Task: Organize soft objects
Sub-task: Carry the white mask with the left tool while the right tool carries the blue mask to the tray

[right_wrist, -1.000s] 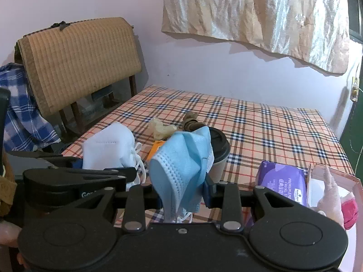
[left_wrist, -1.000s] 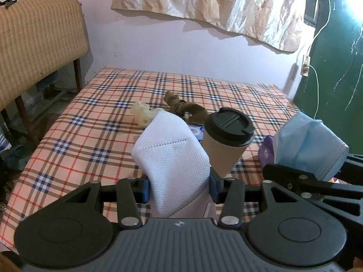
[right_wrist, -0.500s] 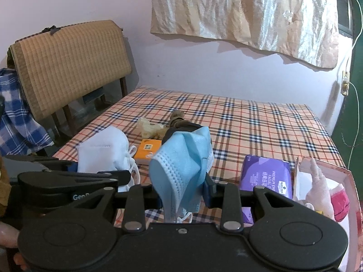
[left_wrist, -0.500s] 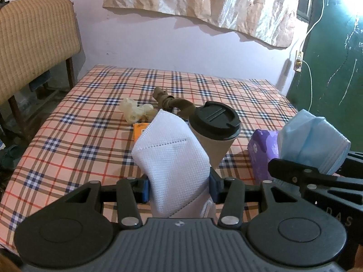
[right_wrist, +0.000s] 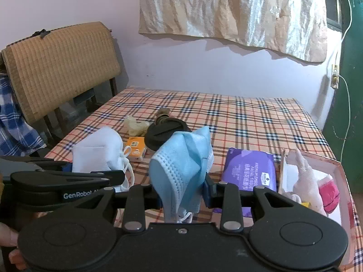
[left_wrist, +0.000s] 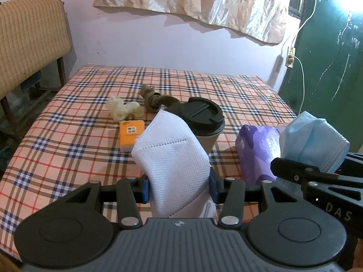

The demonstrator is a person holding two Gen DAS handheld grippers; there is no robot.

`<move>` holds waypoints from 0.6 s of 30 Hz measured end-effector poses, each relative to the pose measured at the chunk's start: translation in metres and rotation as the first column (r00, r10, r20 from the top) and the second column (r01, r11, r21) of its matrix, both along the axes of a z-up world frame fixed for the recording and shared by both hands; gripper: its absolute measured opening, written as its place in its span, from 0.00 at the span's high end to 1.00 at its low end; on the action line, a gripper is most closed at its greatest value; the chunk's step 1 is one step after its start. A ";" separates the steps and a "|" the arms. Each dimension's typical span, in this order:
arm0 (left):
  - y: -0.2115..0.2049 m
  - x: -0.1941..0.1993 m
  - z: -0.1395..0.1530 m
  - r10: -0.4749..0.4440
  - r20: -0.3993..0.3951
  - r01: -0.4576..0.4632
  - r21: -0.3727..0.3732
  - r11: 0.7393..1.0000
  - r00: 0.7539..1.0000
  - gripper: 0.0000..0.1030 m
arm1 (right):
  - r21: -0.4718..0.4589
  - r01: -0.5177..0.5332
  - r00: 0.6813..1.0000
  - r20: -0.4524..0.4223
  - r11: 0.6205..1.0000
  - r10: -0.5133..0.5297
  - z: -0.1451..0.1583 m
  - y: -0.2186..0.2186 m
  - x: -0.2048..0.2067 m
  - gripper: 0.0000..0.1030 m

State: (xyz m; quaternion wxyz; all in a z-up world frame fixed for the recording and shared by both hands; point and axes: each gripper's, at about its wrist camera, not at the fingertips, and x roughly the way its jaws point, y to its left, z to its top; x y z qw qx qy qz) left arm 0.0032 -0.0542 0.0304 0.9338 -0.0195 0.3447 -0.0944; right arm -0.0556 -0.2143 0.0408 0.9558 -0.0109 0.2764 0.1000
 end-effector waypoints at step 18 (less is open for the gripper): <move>-0.028 0.002 -0.003 -0.078 0.000 0.078 0.006 0.997 0.997 0.53 | 0.019 0.066 0.998 -0.002 0.998 -0.066 -0.003 -0.029 -0.005 0.62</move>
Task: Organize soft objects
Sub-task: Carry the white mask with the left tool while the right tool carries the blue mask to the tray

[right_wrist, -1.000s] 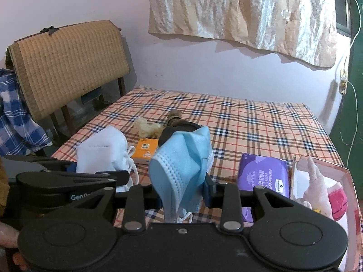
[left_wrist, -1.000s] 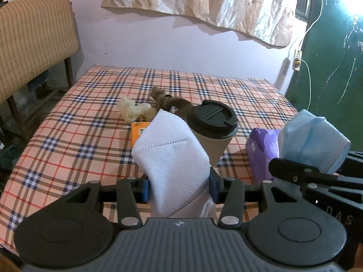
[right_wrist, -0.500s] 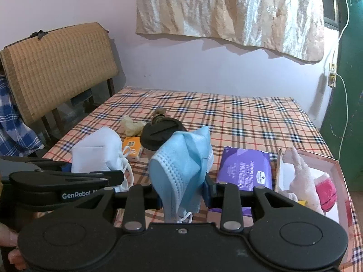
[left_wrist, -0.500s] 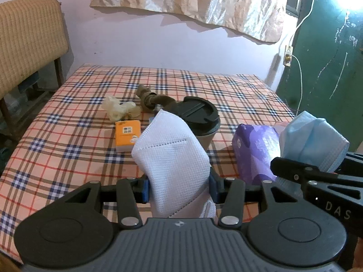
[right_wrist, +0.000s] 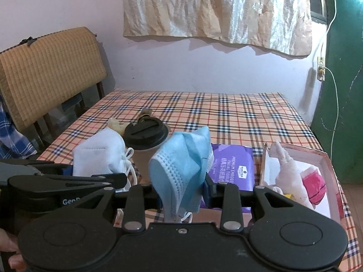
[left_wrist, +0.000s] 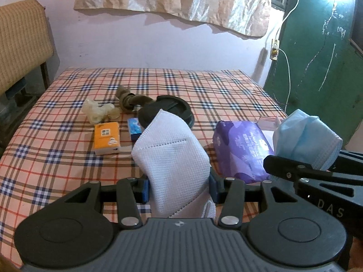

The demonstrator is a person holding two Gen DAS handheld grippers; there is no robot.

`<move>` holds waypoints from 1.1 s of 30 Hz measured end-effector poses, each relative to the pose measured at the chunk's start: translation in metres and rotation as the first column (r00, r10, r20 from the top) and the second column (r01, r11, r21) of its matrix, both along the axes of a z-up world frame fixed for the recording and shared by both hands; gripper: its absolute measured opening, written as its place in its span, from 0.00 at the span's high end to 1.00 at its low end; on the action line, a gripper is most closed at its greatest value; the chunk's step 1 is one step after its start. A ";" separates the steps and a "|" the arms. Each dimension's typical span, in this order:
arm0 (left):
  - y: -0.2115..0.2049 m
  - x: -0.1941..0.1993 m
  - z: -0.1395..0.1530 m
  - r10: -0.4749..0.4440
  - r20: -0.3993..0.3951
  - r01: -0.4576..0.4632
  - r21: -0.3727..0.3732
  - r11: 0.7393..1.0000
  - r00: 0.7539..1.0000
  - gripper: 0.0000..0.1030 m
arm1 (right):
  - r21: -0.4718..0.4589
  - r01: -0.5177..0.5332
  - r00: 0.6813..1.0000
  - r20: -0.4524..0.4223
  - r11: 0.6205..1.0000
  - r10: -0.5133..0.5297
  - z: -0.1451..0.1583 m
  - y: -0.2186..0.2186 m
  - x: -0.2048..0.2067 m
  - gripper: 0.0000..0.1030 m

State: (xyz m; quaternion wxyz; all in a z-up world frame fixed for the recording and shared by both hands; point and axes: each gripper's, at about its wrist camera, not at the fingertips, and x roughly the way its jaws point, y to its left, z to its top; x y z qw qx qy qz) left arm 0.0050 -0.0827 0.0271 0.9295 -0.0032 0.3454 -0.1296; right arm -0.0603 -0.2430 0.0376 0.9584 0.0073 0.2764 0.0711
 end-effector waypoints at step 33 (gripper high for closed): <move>-0.062 0.013 0.001 -0.140 0.012 0.140 0.026 0.990 0.990 0.53 | 0.039 0.137 0.991 -0.002 0.990 -0.137 -0.005 -0.062 0.001 0.62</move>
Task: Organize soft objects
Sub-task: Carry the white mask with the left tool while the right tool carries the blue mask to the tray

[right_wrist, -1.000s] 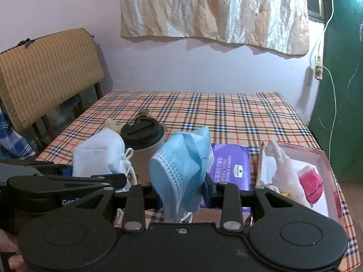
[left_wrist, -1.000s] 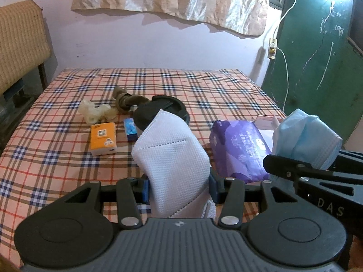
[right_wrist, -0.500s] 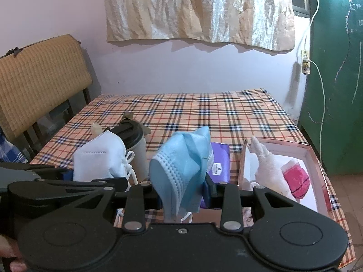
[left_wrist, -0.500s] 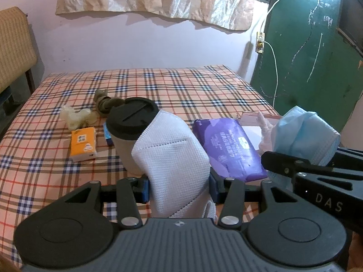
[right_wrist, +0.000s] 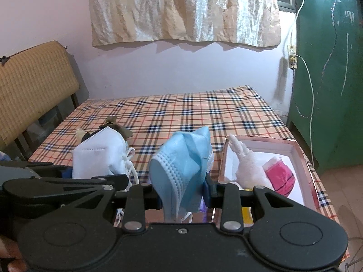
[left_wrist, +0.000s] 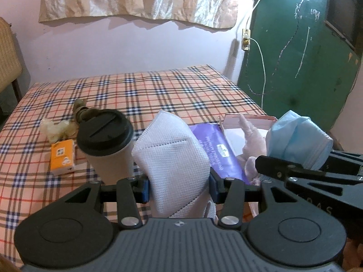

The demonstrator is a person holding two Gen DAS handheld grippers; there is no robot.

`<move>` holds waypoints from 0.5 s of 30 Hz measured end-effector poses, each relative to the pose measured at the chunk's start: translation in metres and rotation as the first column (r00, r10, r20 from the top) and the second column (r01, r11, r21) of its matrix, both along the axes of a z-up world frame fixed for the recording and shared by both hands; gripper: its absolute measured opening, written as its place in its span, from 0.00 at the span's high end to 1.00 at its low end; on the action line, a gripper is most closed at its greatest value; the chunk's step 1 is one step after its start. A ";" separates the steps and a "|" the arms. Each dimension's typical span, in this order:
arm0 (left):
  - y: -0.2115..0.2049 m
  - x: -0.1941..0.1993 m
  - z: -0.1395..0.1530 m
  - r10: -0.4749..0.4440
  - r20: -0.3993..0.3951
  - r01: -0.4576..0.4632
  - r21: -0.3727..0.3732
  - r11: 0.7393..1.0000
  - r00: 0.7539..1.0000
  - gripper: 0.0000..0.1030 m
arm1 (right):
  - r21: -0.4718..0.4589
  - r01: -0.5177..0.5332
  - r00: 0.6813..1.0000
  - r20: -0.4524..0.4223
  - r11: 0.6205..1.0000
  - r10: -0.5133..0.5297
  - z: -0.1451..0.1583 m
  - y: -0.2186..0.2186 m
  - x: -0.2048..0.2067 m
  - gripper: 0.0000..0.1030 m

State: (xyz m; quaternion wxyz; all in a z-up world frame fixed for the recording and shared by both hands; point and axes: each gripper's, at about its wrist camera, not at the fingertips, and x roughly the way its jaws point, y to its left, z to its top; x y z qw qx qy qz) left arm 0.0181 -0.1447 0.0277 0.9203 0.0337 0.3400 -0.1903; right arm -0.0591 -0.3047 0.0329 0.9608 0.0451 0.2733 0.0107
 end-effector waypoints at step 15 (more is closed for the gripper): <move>-0.037 0.015 0.001 -0.059 0.006 0.059 0.019 0.998 0.998 0.53 | 0.008 0.054 0.999 0.003 0.998 -0.054 0.000 -0.040 0.016 0.62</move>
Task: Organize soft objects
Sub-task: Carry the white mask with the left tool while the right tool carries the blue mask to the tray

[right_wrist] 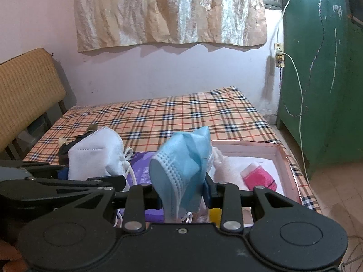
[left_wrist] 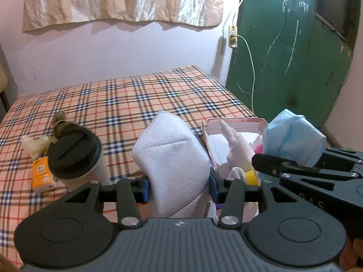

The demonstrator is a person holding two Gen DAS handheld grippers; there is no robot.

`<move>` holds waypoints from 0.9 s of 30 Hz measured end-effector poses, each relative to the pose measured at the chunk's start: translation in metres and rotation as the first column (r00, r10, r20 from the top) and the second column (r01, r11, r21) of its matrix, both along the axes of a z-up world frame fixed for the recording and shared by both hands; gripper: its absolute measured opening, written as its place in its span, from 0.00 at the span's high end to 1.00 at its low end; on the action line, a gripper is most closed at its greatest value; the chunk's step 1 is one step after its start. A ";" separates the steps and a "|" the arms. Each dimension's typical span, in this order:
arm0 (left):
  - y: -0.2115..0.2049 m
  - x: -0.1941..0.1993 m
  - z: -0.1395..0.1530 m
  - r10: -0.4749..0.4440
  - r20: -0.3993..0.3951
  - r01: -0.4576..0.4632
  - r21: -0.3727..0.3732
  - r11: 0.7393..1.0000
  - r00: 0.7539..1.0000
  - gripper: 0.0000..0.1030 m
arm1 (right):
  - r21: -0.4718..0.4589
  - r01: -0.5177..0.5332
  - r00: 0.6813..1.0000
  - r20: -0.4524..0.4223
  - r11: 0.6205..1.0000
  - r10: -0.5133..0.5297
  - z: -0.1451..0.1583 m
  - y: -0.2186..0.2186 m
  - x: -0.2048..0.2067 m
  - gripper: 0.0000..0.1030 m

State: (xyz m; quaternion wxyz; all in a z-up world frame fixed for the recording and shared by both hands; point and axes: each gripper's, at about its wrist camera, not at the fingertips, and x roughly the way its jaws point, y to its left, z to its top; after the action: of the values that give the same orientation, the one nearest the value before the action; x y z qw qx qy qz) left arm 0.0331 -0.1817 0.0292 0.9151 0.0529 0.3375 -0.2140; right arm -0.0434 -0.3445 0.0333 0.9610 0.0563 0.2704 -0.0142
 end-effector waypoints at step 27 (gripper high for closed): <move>-0.089 0.030 -0.021 -0.134 -0.049 0.136 0.025 0.990 0.990 0.53 | -0.016 0.097 0.995 -0.026 0.995 -0.097 -0.011 -0.096 0.050 0.61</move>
State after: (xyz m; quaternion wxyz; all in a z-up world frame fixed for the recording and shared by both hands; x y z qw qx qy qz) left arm 0.0629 -0.2704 0.0082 0.8896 0.0836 0.3575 -0.2718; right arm 0.0070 -0.4409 0.0225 0.9558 0.0623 0.2801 -0.0637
